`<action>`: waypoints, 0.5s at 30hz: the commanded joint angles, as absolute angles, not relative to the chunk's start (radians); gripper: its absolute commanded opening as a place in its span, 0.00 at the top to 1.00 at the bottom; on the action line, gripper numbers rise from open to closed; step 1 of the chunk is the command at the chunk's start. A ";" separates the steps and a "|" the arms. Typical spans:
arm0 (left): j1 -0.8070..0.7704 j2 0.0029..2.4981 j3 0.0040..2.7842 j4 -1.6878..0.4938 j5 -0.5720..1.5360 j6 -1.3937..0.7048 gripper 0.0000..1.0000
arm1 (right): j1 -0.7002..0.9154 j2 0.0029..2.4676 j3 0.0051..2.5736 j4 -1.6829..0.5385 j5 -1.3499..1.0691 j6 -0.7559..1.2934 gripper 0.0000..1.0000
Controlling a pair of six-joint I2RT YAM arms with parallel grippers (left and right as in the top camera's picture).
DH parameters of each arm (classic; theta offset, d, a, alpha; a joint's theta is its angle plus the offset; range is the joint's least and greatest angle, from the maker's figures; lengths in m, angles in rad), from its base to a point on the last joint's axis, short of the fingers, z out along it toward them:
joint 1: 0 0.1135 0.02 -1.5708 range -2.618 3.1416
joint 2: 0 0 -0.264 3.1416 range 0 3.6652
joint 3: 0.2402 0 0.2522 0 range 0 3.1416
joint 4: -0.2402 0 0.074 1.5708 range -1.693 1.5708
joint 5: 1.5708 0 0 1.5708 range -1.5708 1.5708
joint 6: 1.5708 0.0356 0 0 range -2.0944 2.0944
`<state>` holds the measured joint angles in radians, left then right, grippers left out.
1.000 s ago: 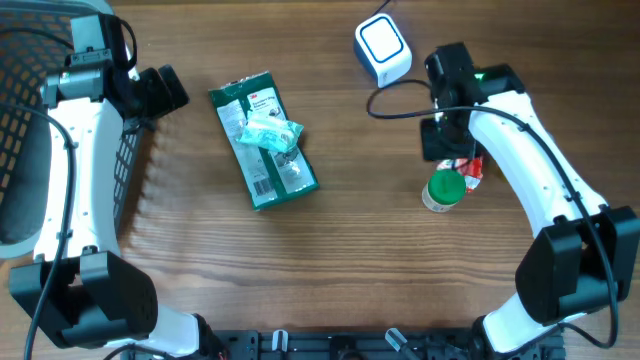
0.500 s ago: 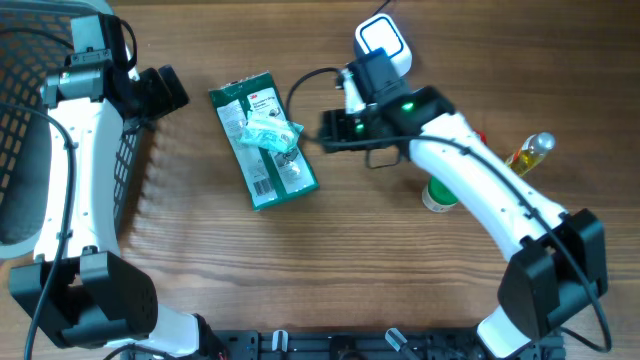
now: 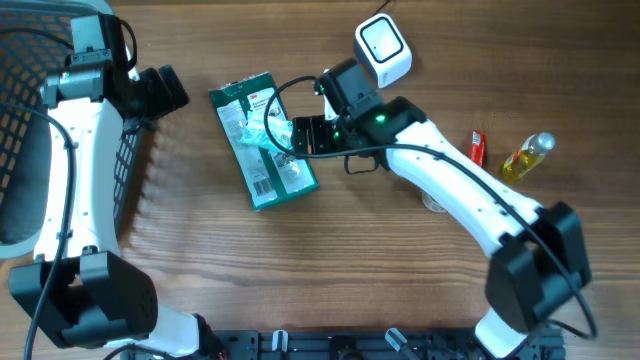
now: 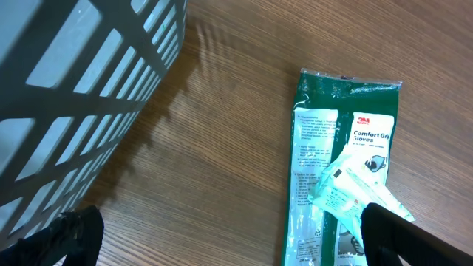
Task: Scan the item barcode
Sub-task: 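Move the right gripper left and lower it onto the white sachets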
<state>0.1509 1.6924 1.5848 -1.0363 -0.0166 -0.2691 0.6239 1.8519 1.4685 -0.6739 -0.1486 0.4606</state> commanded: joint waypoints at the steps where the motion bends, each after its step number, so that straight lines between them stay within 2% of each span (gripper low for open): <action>1: 0.156 1.698 1.588 -1.033 -0.012 -0.278 0.00 | 0.622 1.962 1.464 -0.662 -0.138 0.474 0.01; 11: 0.156 1.698 1.588 -1.033 -0.012 -0.278 0.00 | 0.636 2.153 1.464 -0.544 -0.503 0.470 0.02; 15: 0.156 1.698 1.588 -1.033 -0.012 -0.278 0.00 | 0.698 2.174 1.464 -0.516 -0.516 0.471 0.03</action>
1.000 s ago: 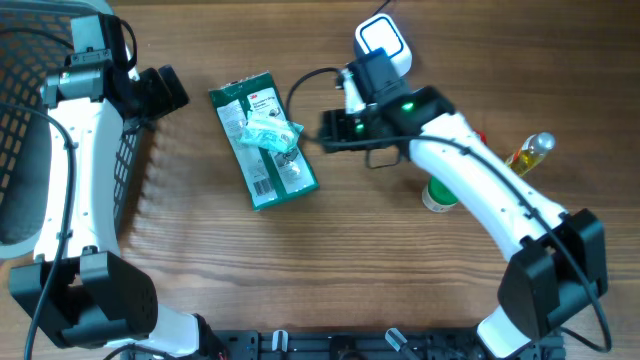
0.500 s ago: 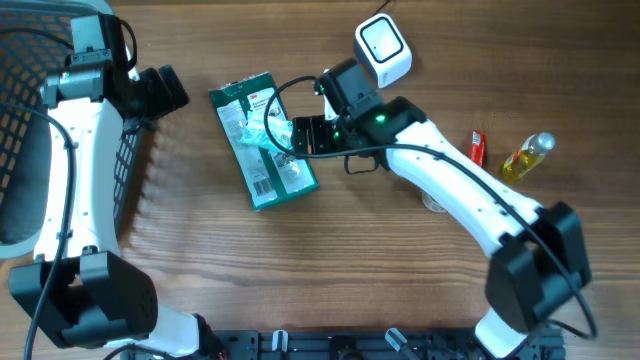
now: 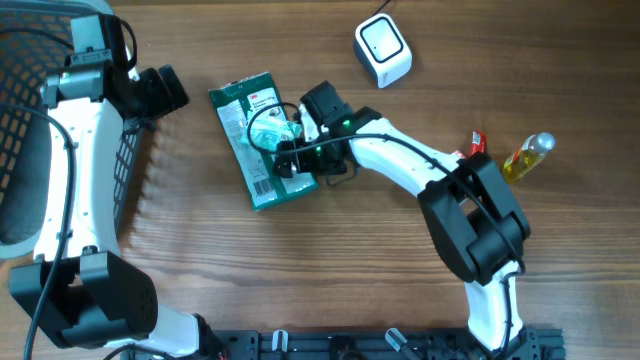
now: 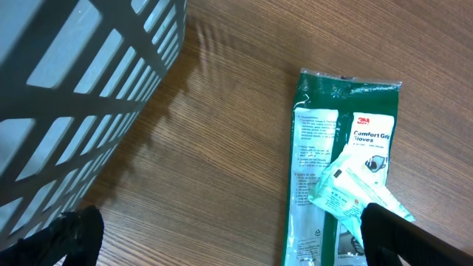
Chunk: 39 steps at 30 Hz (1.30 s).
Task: Scan the item barcode
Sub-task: 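Move the right gripper left and lower it onto the white sachets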
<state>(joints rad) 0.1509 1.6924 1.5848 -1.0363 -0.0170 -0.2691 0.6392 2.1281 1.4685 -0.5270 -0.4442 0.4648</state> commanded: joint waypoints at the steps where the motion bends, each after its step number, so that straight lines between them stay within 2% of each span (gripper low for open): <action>1: 0.156 1.698 1.588 -1.033 -0.012 -0.278 0.00 | 0.722 2.176 1.464 -0.501 -0.516 0.472 0.03; 6: 0.156 1.698 1.588 -1.033 -0.012 -0.278 0.00 | 0.813 2.177 1.464 -0.455 -0.421 0.475 0.01; 12: 0.156 1.698 1.588 -1.033 -0.012 -0.278 0.00 | 0.832 2.177 1.464 -0.443 -0.418 0.499 0.00; 16: 0.156 1.698 1.588 -1.033 -0.012 -0.278 0.00 | 0.820 2.133 1.475 -0.483 -0.375 0.527 0.20; 19: 0.156 1.698 1.588 -1.033 -0.012 -0.278 0.00 | 0.817 2.031 1.475 -0.561 -0.178 0.572 0.24; 22: 0.156 1.698 1.588 -1.033 -0.012 -0.278 0.00 | 0.814 1.943 1.488 -0.668 -0.032 0.579 0.45; 23: 0.156 1.698 1.588 -1.033 -0.012 -0.278 0.00 | 0.809 1.928 1.512 -0.730 0.004 0.583 0.48; 25: 0.156 1.698 1.588 -1.033 -0.012 -0.278 0.00 | 0.793 1.922 1.565 -0.830 0.021 0.573 0.44; 27: 0.156 1.698 1.588 -1.033 -0.012 -0.278 0.00 | 0.782 1.922 1.613 -0.908 0.073 0.543 0.33; 30: 0.156 1.698 1.588 -1.033 -0.012 -0.278 0.00 | 0.782 1.922 1.652 -0.934 0.156 0.454 0.24; 32: 0.156 1.698 1.588 -1.033 -0.012 -0.278 0.00 | 0.782 1.922 1.663 -0.904 0.165 0.362 0.07; 35: 0.156 1.698 1.588 -1.033 -0.012 -0.278 0.00 | 0.781 1.922 1.662 -0.891 0.170 0.338 0.01; 39: 0.156 1.698 1.588 -1.033 -0.012 -0.278 0.00 | 0.781 1.924 1.661 -0.887 0.169 0.344 0.03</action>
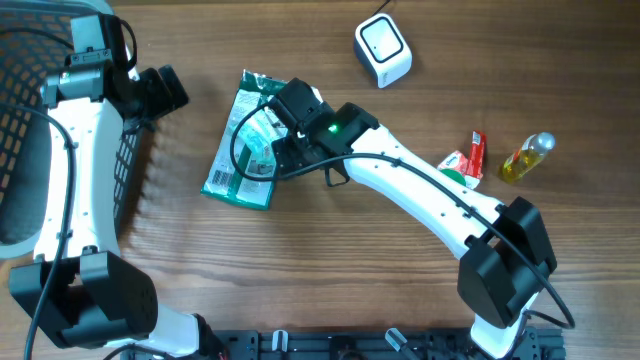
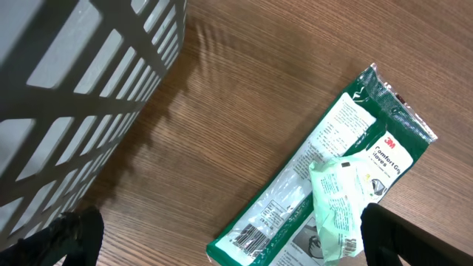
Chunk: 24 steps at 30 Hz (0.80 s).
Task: Scan the item barcode
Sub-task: 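Move the right gripper left and lower it onto the white sachets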
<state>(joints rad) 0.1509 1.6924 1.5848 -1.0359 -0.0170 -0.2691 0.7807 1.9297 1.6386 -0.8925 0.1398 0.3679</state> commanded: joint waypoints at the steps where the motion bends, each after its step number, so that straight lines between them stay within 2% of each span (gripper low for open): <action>1: 0.156 1.698 1.588 -1.033 -0.012 -0.278 0.00 | 0.781 1.924 1.661 -0.887 0.168 0.344 0.02; 11: 0.156 1.698 1.588 -1.033 -0.012 -0.278 0.00 | 0.781 1.924 1.661 -0.868 0.158 0.344 0.00; 17: 0.156 1.698 1.588 -1.033 -0.012 -0.278 0.00 | 0.781 1.924 1.661 -0.867 0.158 0.438 0.00; 24: 0.156 1.698 1.588 -1.033 -0.012 -0.278 0.00 | 0.781 1.924 1.661 -0.872 0.158 0.338 0.00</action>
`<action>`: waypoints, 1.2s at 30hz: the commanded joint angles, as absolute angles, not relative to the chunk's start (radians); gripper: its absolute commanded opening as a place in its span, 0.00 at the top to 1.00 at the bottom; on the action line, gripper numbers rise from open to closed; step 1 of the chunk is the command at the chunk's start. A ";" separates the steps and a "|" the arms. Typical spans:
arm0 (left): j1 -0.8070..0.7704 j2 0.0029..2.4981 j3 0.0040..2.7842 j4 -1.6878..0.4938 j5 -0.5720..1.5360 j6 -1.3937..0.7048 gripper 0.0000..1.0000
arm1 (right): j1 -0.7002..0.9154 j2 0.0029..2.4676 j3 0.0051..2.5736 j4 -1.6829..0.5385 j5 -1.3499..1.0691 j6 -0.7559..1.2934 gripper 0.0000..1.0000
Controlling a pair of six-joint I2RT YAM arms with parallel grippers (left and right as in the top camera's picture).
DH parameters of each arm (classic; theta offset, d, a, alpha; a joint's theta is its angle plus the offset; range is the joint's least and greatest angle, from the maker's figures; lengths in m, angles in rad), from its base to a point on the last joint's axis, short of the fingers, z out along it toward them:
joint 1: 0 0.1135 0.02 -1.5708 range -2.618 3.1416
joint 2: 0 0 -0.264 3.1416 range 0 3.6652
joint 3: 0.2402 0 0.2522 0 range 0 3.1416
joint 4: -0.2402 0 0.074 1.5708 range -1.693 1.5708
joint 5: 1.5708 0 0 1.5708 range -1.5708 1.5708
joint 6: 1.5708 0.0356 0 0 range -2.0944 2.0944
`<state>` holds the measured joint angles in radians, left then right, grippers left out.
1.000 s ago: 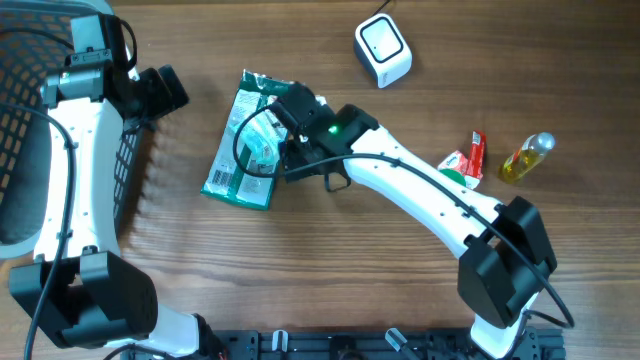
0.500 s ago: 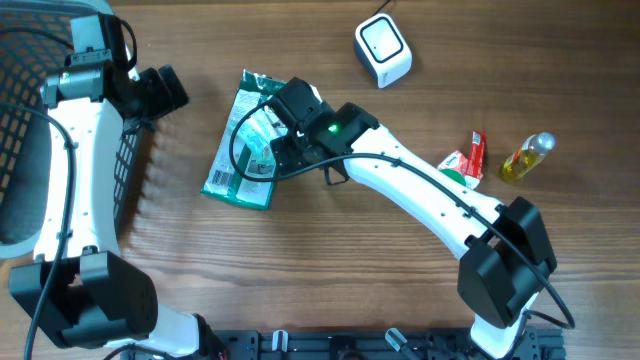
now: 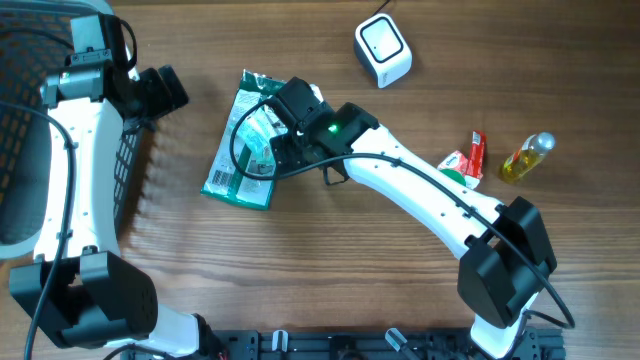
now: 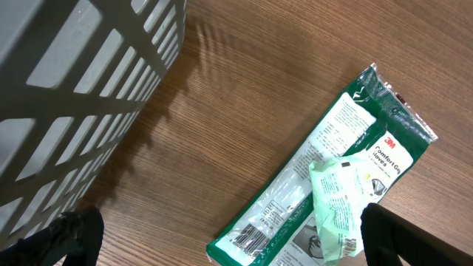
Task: Scan the item barcode
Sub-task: 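Move the right gripper left and lower it onto the white sachets, then grasp the pale green sachet with the right gripper and lift it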
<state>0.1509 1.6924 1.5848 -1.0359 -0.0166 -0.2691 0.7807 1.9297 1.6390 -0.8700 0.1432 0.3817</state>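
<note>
A green 3M glove packet (image 3: 238,150) lies flat on the wooden table, slanting from upper right to lower left. Its barcode (image 4: 251,235) faces up at the lower left end. A pale green packet (image 3: 257,135) lies crumpled on top of it. My right gripper (image 3: 281,148) is down on the packet's right side; how its jaws stand is hidden by the wrist. The white cube scanner (image 3: 383,50) stands at the back, well apart from the packet. My left gripper (image 4: 229,244) hangs open above the table left of the packet, its fingers (image 4: 70,236) wide apart and empty.
A dark grid basket (image 3: 30,130) fills the left edge, close to my left arm. At the right stand a red tube (image 3: 477,148), a yellow bottle (image 3: 527,155) and a small green-and-white item (image 3: 455,163).
First my right gripper was at the packet's right edge, the packet lying with its barcode end toward the front. Then the gripper was over its lower right part. Later the packet lay turned, barcode end swung left, and it stays so. My left arm has kept still.
</note>
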 commanded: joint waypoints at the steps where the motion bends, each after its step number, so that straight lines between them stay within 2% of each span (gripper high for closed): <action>1: 0.156 1.698 1.588 -1.033 -0.012 -0.278 0.00 | 0.780 1.924 1.660 -0.871 0.157 0.355 0.00; 13: 0.156 1.698 1.588 -1.033 -0.012 -0.278 0.00 | 0.779 1.929 1.660 -0.783 0.149 0.397 0.00; 18: 0.156 1.698 1.588 -1.033 -0.012 -0.278 0.00 | 0.781 1.969 1.660 -0.664 0.051 0.395 0.00; 27: 0.156 1.698 1.588 -1.033 -0.012 -0.278 0.00 | 0.785 2.154 1.660 -0.421 0.052 0.260 0.00; 34: 0.156 1.698 1.588 -1.033 -0.012 -0.278 0.00 | 0.784 2.179 1.661 -0.299 0.050 0.231 0.00; 36: 0.156 1.698 1.588 -1.033 -0.012 -0.278 0.00 | 0.778 2.178 1.673 -0.279 0.043 0.228 0.10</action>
